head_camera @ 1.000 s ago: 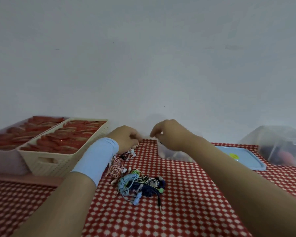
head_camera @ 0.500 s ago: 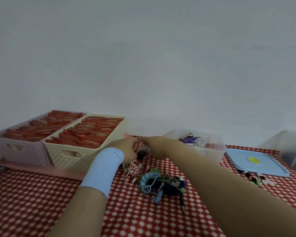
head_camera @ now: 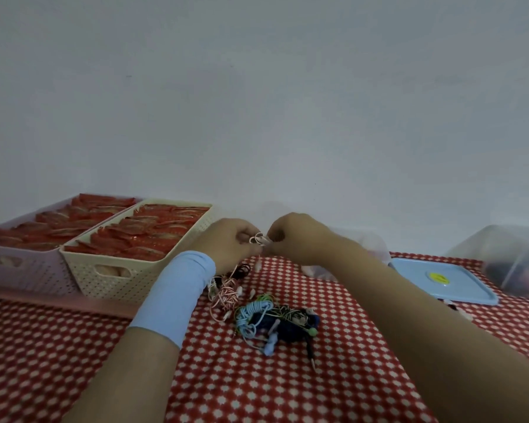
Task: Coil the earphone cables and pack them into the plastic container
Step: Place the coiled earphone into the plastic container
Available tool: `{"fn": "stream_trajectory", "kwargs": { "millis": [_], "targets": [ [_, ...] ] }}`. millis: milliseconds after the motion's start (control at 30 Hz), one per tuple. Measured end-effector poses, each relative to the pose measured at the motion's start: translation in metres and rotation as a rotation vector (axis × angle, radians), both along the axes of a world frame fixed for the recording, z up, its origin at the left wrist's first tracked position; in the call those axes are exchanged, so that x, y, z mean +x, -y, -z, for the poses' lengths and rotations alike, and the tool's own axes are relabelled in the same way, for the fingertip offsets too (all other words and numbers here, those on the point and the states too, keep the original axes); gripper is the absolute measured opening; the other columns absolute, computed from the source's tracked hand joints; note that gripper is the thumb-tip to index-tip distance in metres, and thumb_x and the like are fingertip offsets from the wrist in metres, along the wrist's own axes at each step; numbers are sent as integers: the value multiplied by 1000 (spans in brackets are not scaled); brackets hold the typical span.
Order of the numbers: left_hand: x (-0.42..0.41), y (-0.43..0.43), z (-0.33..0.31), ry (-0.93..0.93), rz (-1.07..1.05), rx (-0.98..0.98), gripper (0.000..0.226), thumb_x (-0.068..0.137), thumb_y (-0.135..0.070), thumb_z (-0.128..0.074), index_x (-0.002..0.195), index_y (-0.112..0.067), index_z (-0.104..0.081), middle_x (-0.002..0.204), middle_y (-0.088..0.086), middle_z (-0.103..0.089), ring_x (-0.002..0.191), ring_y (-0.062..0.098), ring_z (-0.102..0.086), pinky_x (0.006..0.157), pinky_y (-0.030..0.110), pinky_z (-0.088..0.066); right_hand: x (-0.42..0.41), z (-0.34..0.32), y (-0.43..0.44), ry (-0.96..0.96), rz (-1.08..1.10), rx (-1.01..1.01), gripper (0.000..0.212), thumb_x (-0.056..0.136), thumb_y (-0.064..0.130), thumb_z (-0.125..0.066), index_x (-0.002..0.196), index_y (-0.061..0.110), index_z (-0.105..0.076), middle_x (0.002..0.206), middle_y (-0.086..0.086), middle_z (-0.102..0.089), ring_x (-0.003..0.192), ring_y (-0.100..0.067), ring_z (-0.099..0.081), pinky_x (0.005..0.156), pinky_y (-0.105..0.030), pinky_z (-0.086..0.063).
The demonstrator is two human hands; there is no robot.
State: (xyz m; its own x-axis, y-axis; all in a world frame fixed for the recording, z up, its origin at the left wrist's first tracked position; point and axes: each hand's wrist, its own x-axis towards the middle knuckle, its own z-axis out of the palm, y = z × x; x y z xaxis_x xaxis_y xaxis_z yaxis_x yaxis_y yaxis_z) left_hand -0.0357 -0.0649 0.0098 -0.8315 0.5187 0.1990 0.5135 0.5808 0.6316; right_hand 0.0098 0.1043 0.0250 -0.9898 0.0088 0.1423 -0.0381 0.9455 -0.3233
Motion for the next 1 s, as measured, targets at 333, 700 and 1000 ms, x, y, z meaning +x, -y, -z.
{"fn": "stream_trajectory", "kwargs": {
  "millis": [333,700,1000],
  "targets": [
    [45,-50,-32,245,228,199,22,86,-6,-72,106,-16,-70,94,6,-77,91,23,-73,85,34,-58,79,-22,-90,3,-98,-511,16,90,11,-75,103,20,-78,92,5,-78,77,-6,-70,70,-21,-56],
    [79,-141,-4,425,355,76,26,87,-24,-73,106,-7,-68,97,14,-75,88,28,-74,83,41,-60,130,0,-163,52,-21,-530,11,94,21,-71,102,22,-80,93,8,-78,71,1,-64,62,-13,-49],
    [71,-155,20,267,281,-318,26,89,-41,-67,97,-18,-75,92,1,-76,80,20,-74,73,34,-62,121,39,-173,178,99,-319,8,86,34,-80,90,28,-83,82,7,-78,64,-14,-69,59,-25,-57]
  ]
}}
